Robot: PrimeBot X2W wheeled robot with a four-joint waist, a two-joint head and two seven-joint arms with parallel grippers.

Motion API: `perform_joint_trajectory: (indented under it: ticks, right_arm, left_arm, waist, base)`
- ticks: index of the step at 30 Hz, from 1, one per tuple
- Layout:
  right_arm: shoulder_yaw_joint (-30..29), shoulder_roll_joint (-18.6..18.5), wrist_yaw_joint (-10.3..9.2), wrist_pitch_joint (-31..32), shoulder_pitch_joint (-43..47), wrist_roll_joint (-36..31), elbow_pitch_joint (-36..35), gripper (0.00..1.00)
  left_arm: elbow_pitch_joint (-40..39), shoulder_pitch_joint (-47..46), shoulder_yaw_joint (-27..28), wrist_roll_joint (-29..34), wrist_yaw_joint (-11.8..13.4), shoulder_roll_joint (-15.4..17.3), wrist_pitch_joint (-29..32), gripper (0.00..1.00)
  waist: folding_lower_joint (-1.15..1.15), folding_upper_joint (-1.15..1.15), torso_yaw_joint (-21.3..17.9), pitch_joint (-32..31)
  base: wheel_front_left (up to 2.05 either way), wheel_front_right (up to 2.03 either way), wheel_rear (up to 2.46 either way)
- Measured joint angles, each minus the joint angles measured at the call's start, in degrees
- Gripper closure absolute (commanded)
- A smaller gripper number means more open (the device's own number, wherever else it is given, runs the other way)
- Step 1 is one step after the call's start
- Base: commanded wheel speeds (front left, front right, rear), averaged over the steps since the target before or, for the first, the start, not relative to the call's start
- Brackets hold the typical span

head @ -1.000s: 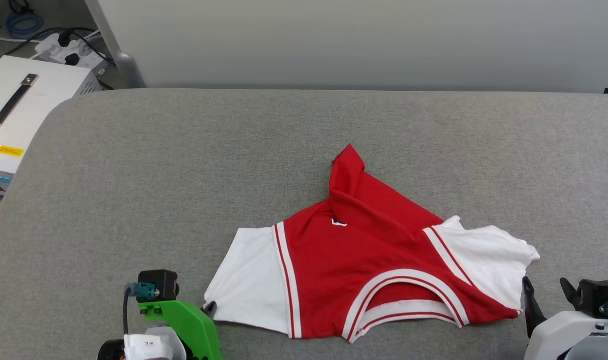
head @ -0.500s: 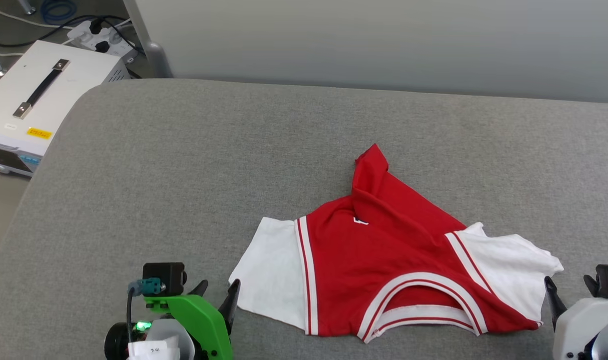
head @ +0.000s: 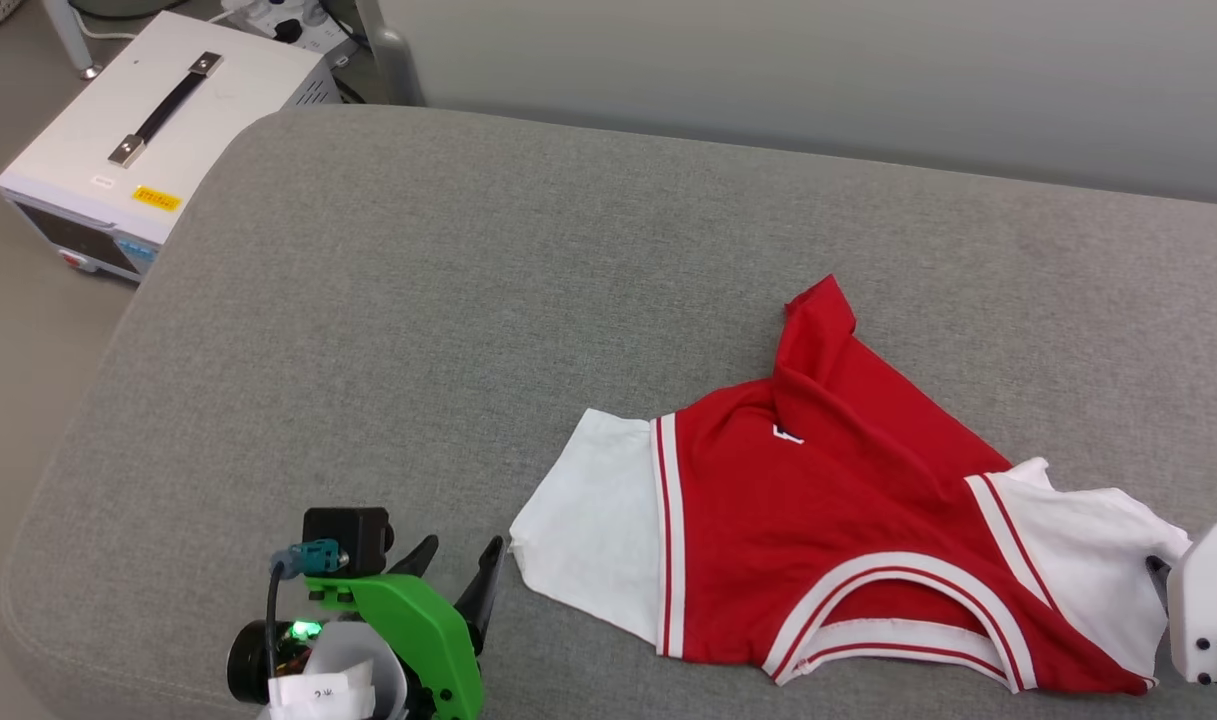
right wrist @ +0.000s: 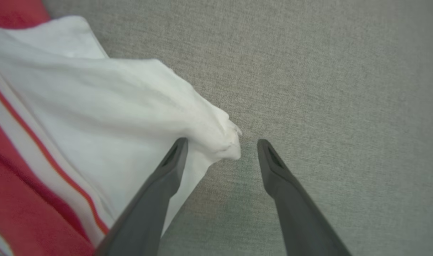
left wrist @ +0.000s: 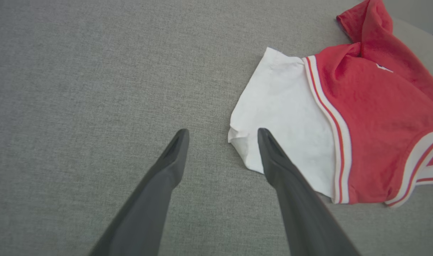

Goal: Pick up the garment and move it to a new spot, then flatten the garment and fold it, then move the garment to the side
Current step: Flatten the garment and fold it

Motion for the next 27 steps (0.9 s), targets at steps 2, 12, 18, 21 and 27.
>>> perform_joint_trajectory:
  ticks: [2,12,18,21,27]
  right_arm:
    - [0.0,-0.2,0.01,0.5,-0.7,0.0,1.6,0.00]
    - [1.4,-0.9,-0.02,-1.6,-2.4,0.0,6.8,0.00]
    - [2.7,-0.6,-0.07,-2.3,-2.3,0.7,8.7,1.00]
    - [2.3,0.4,-0.01,-3.5,-2.0,1.1,8.8,1.00]
    - [-1.6,2.7,0.00,-5.3,2.3,0.9,4.4,1.00]
  left_arm:
    - [0.0,-0.1,-0.2,0.0,0.0,0.0,0.0,0.00]
    - [0.0,-0.3,-0.5,0.0,0.0,-0.1,0.0,0.00]
    - [0.3,-0.3,-0.4,-0.1,0.1,0.1,0.0,0.00]
    - [0.4,-0.3,-0.4,-0.1,0.2,0.2,0.1,0.00]
    - [0.5,-0.2,-0.5,-0.5,0.5,0.5,0.4,0.00]
  waist:
    - [0.00,0.00,0.7,0.6]
    - [0.00,0.00,2.3,2.7]
    - [0.00,0.00,1.5,2.1]
    - [0.00,0.00,0.8,1.5]
    - [0.00,0.00,-0.9,-0.5]
  base:
    - [0.00,0.00,0.00]
    - [0.00,0.00,0.00]
    - [0.00,0.00,0.00]
    - [0.00,0.00,0.00]
    - [0.00,0.00,0.00]
